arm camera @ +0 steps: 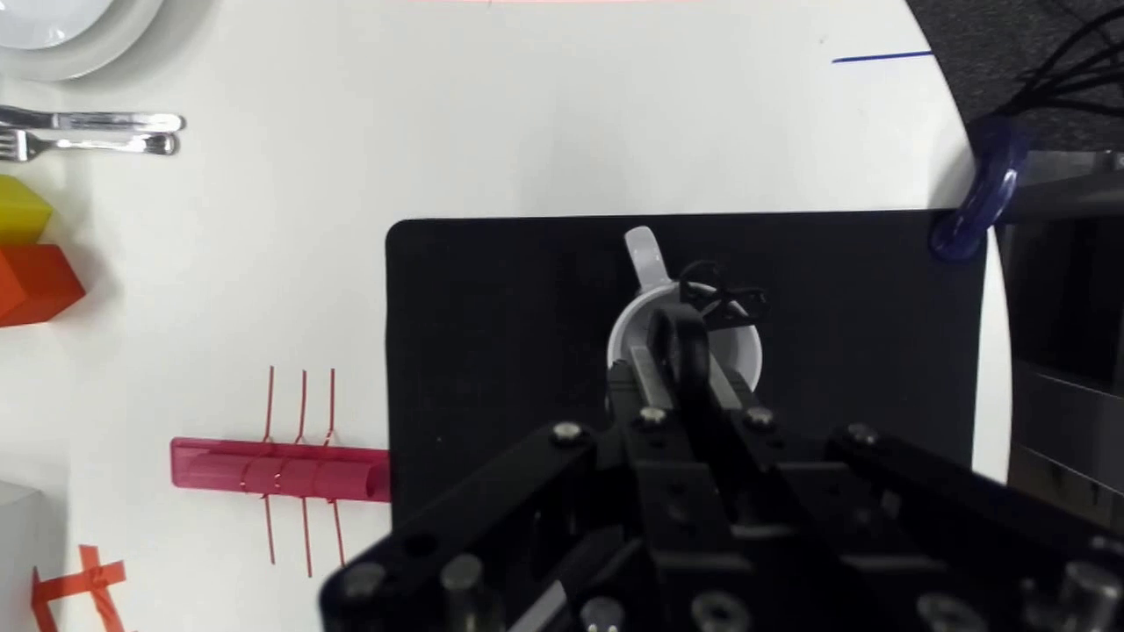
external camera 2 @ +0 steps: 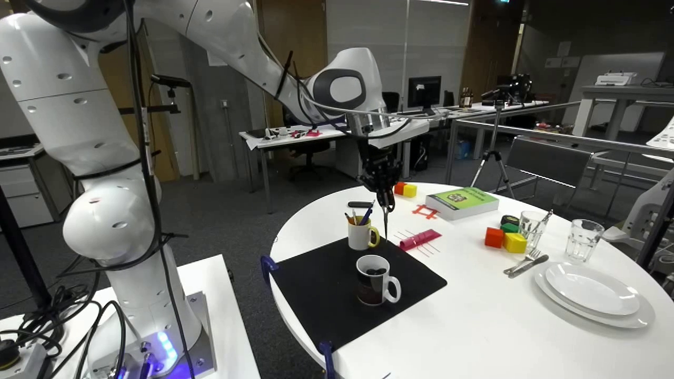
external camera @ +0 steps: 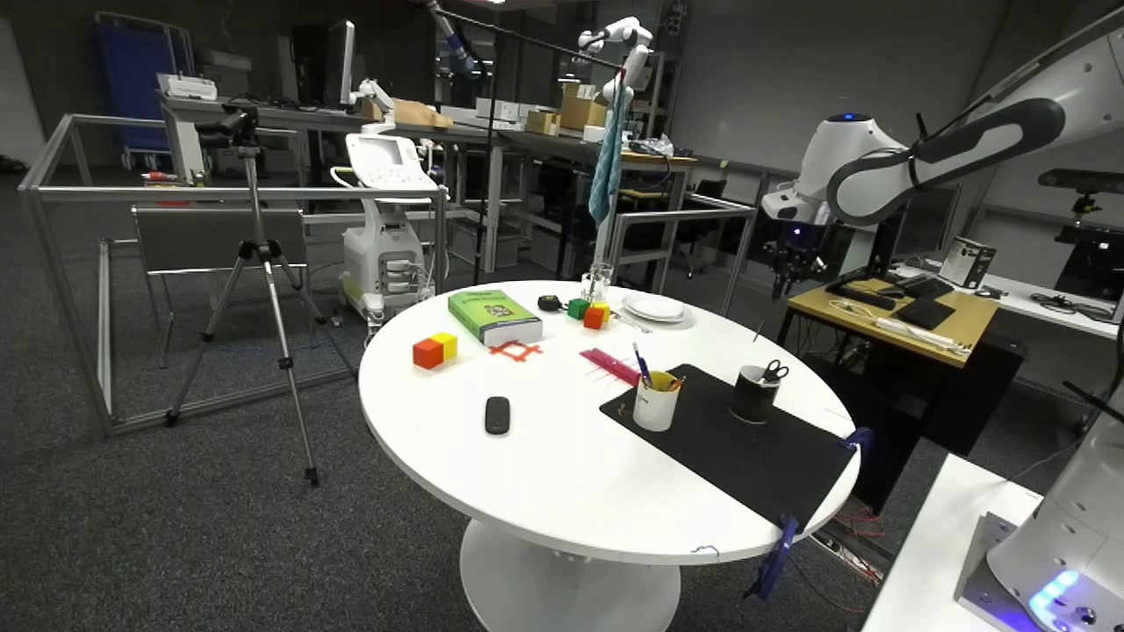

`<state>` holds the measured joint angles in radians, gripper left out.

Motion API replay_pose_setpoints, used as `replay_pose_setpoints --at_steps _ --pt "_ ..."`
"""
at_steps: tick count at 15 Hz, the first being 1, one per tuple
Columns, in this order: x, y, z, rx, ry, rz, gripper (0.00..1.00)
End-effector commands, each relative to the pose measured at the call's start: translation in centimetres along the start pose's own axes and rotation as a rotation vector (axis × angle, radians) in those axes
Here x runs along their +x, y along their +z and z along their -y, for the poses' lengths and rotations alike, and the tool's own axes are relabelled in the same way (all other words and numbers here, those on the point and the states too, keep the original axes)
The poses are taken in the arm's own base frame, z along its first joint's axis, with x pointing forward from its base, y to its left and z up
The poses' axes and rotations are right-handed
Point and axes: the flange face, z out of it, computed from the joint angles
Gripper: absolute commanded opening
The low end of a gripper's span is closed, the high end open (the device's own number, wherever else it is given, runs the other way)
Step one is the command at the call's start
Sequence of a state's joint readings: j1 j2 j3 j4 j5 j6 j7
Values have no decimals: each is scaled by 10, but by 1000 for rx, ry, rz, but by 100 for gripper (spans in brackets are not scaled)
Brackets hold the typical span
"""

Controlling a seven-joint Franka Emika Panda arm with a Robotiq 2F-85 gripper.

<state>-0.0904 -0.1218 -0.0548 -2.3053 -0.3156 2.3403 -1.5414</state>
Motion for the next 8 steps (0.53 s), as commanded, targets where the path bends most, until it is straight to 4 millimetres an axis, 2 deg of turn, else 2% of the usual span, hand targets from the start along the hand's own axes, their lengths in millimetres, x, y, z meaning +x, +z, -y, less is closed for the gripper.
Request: replay_pose_setpoints --at_steps 1,8 --pt "6 3 25 26 14 26 3" --pt "14 27 37 80 -1 15 3"
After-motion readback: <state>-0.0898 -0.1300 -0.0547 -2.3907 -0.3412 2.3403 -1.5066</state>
